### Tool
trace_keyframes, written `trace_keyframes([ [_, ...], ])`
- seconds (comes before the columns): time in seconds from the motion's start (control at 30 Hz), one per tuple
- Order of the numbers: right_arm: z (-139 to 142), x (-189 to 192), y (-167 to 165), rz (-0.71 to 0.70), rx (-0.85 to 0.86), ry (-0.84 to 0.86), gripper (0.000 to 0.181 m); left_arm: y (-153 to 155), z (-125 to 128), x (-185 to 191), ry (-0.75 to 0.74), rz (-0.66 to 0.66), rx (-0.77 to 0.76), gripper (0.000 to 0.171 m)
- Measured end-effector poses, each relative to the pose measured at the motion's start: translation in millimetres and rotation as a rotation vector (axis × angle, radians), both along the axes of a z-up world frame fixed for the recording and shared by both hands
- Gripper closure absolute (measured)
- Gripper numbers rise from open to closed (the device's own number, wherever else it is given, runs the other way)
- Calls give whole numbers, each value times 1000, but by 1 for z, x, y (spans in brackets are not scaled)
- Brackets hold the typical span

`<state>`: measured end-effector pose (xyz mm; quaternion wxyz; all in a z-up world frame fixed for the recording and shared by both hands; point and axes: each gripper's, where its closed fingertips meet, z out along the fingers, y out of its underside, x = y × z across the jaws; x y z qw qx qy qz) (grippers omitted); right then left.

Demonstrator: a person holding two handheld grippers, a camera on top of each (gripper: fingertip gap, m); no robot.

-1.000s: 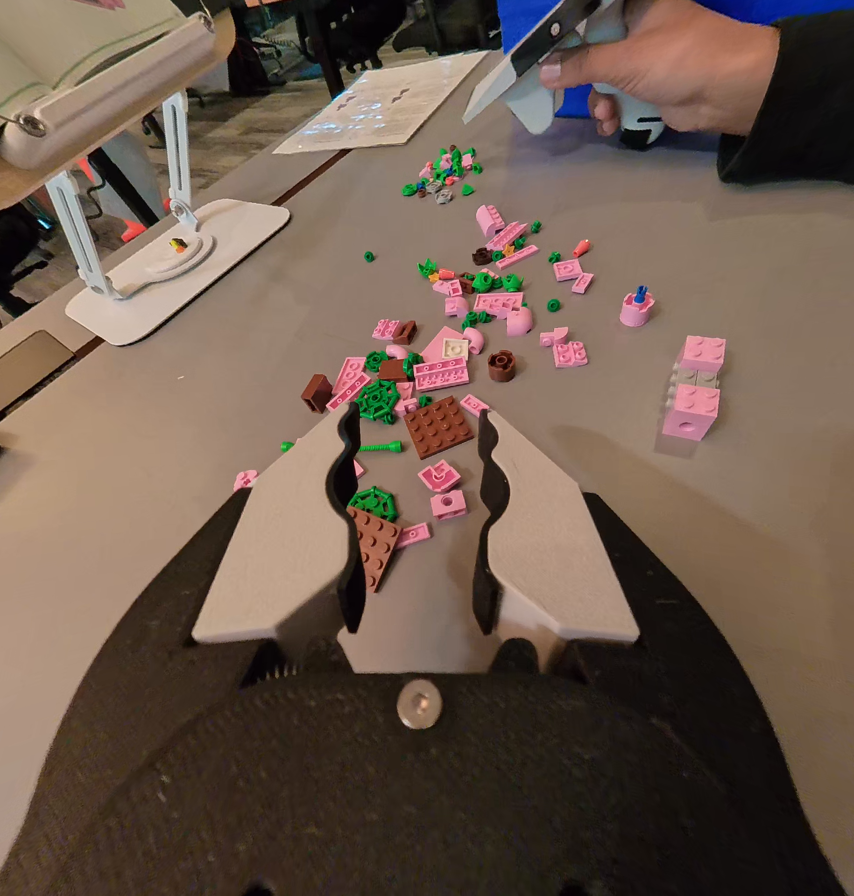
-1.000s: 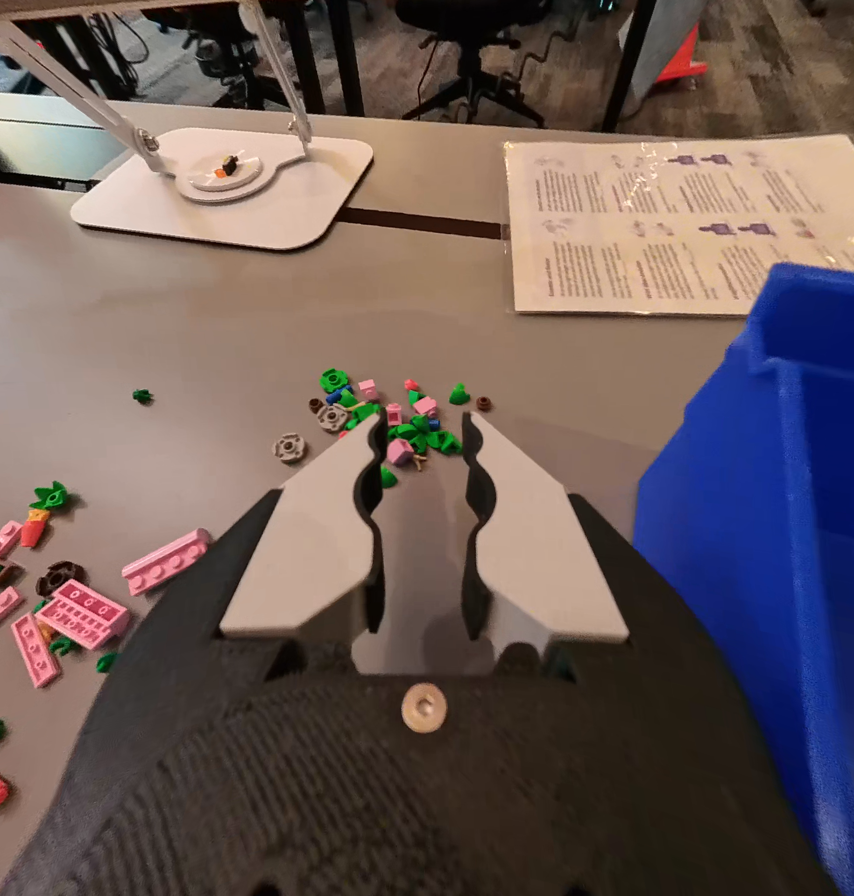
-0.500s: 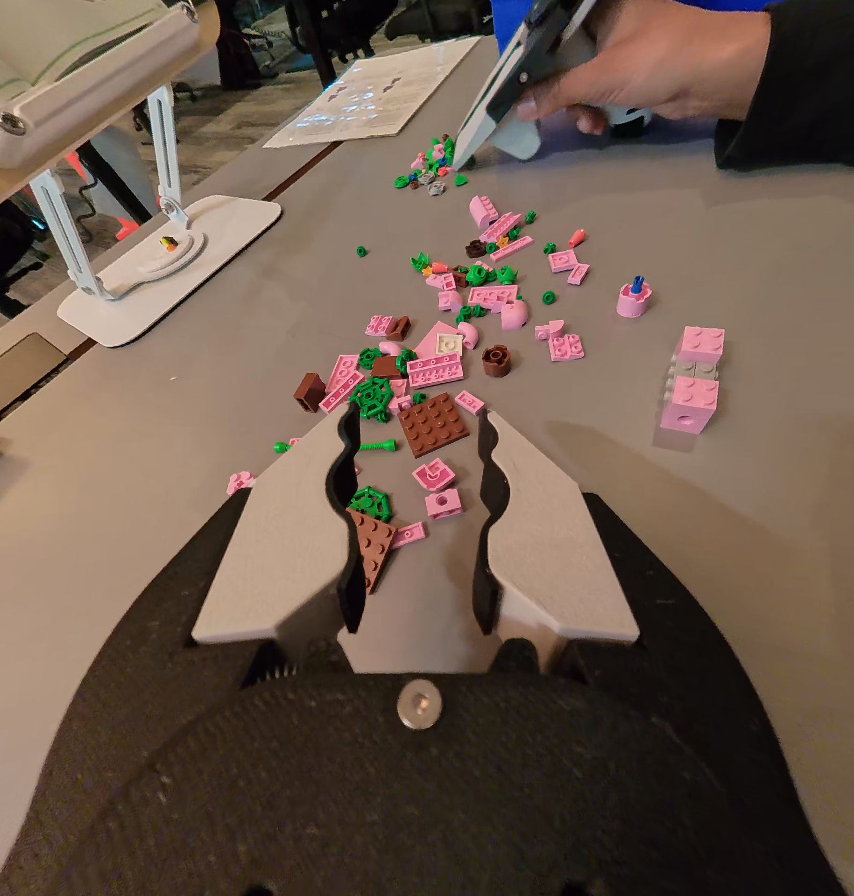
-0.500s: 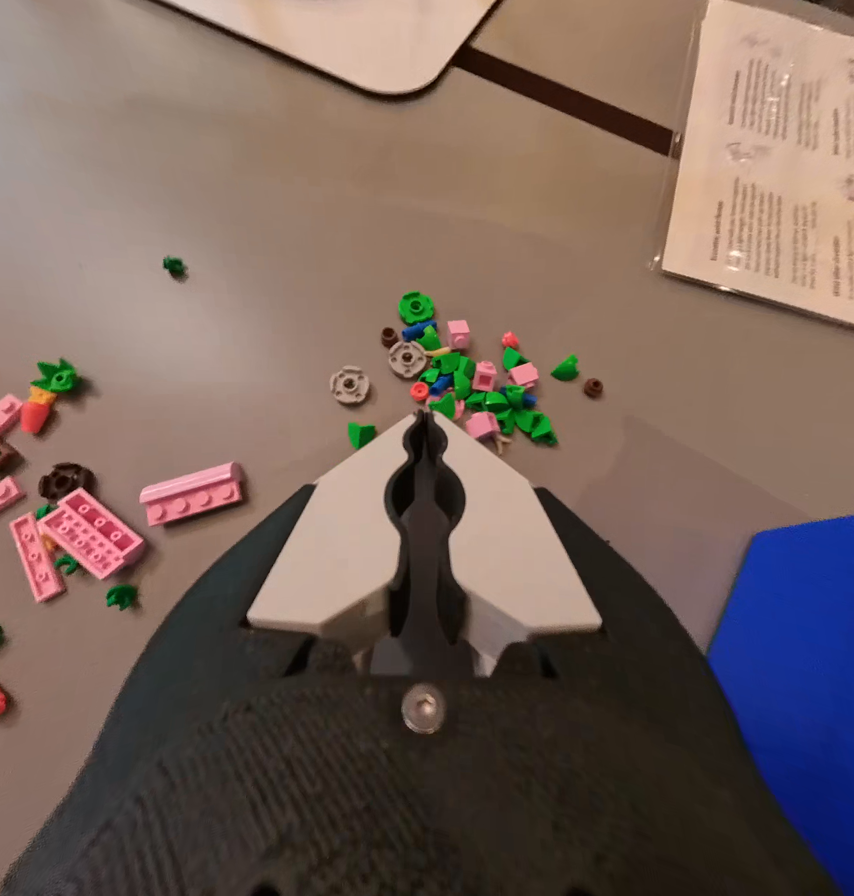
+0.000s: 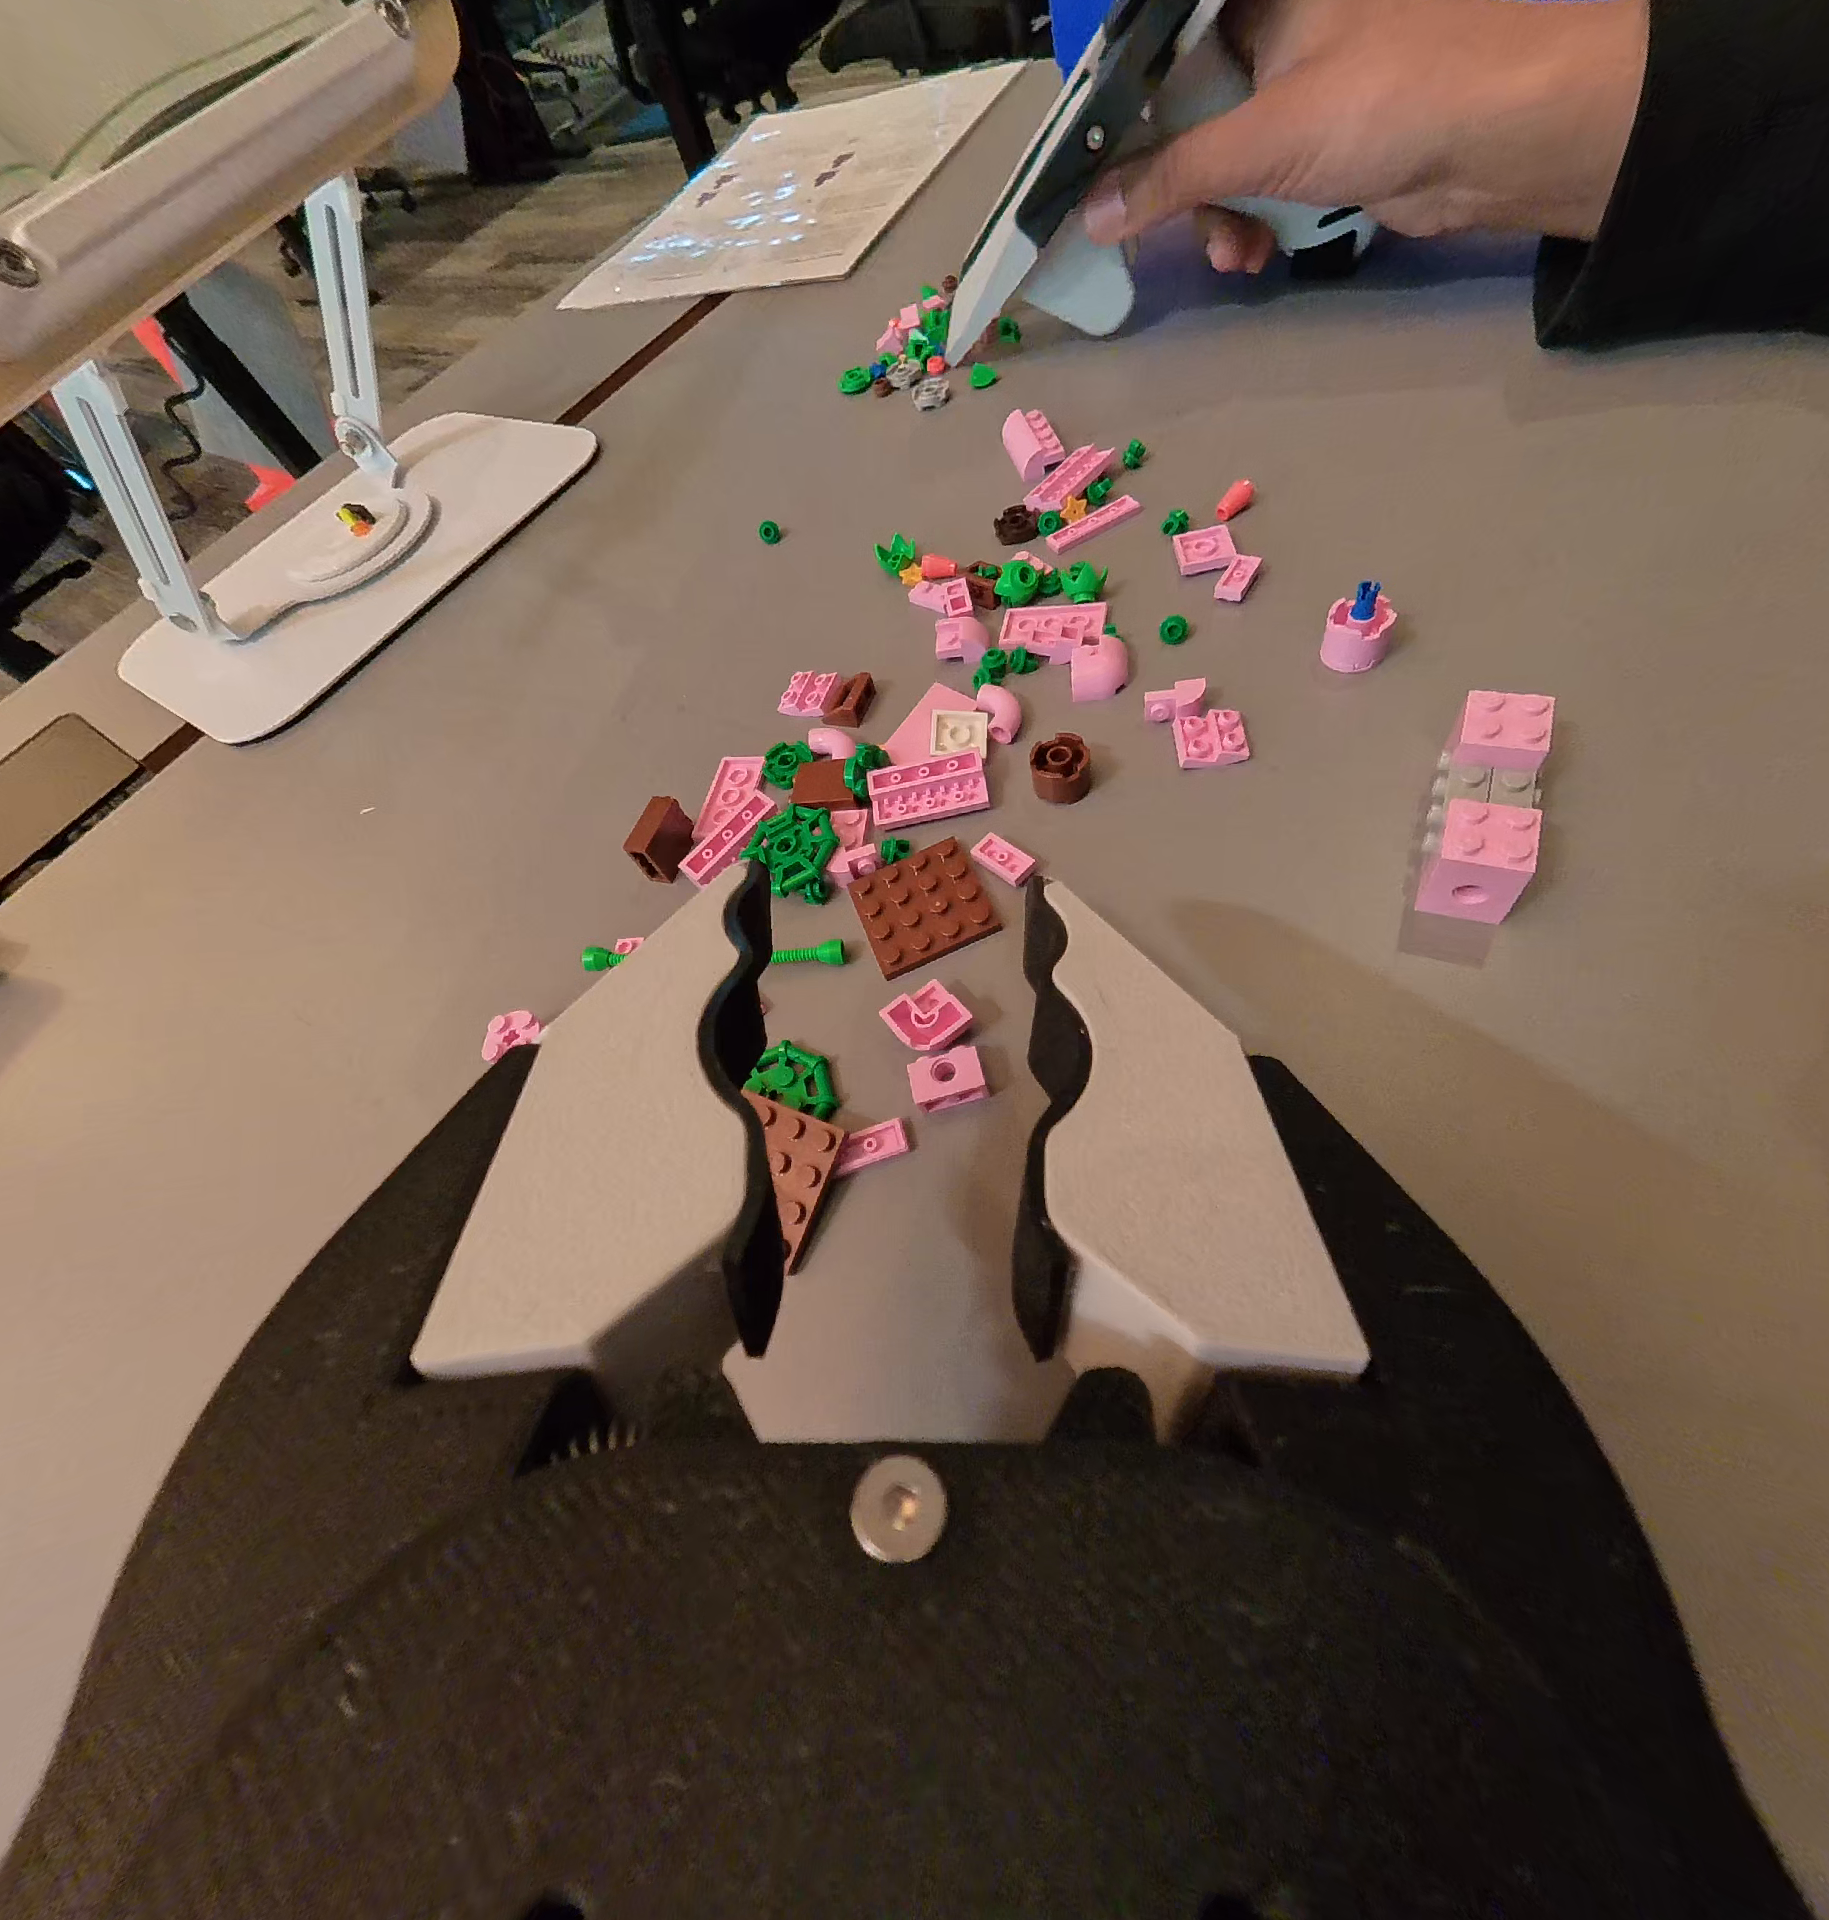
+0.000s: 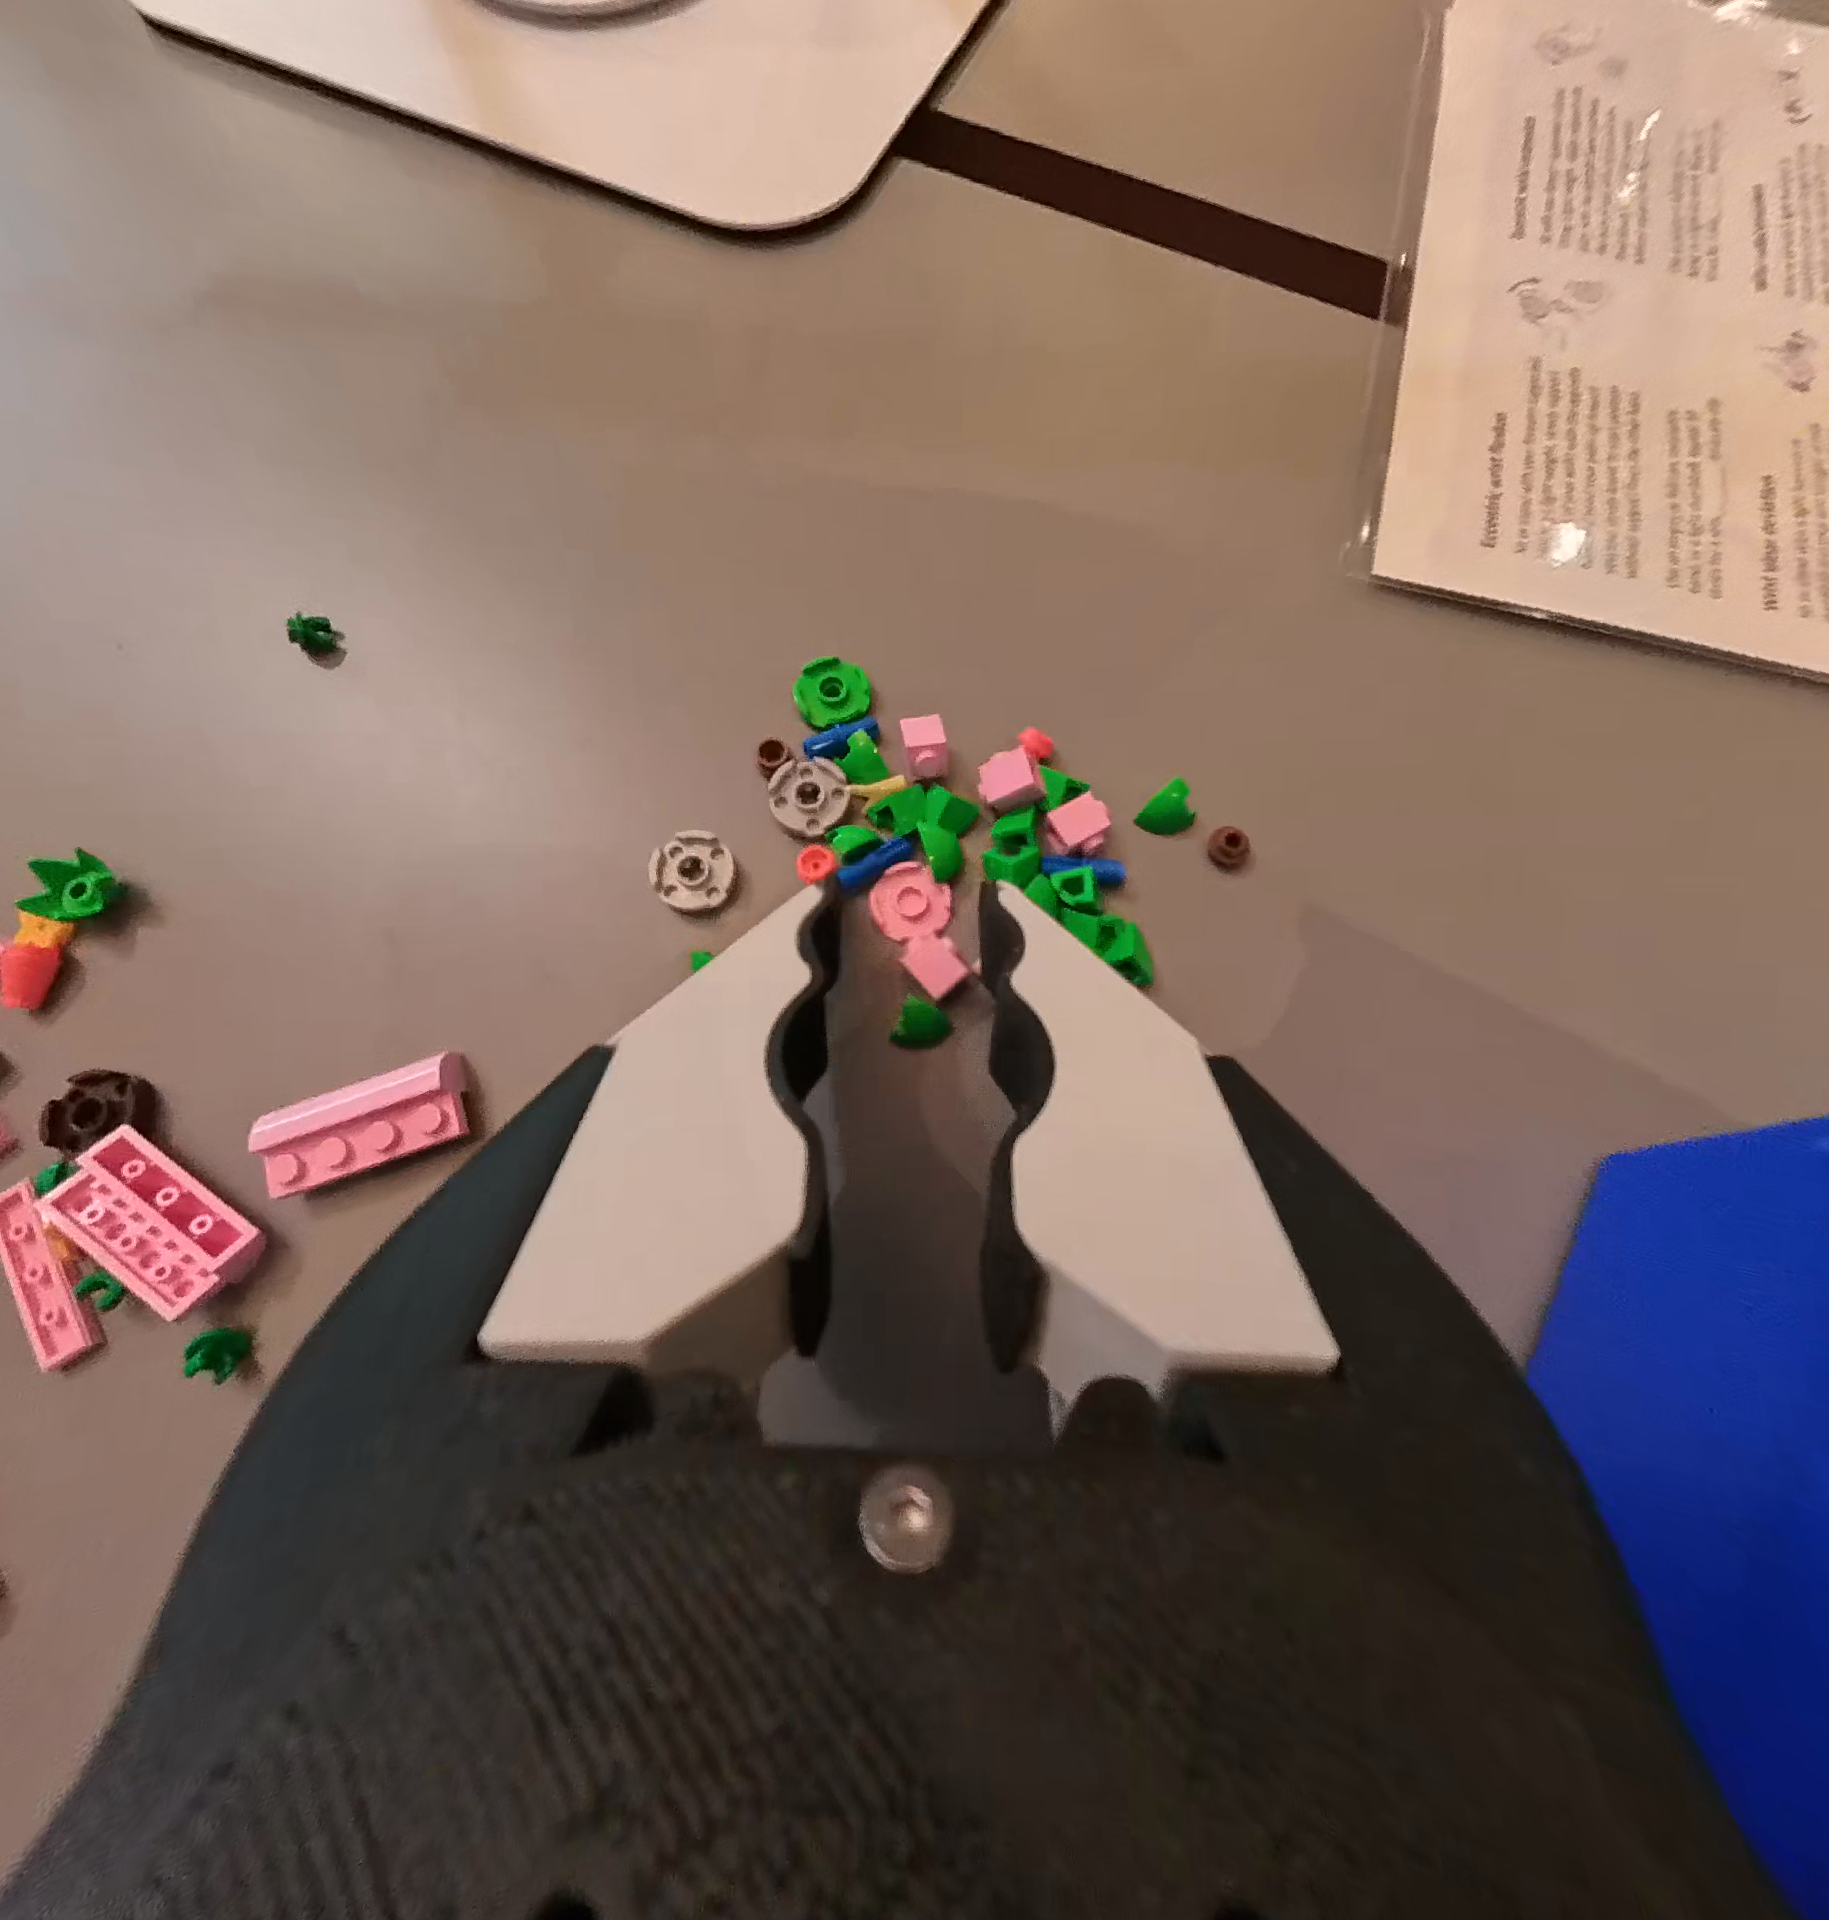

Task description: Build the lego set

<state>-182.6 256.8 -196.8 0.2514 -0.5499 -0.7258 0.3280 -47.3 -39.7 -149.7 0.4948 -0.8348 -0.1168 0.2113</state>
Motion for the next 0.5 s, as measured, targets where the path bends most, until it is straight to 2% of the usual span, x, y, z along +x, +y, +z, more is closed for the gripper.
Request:
trace_keyframes([
  [0.1,0,2,-4,27,-12,-5,167,0,0,0,1,-1,-3,124],
  [0.27,14,5,-12,72,18,93,168,0,0,1,2,-5,-3,124],
  [0.33,25,9,-22,112,-30,154,168,0,0,1,0,-6,-1,124],
  [0.43,52,23,-54,266,-151,280,168,0,0,1,-1,-7,0,124],
  [0.5,69,37,-77,394,-169,365,168,1,0,1,0,-8,-3,124],
])
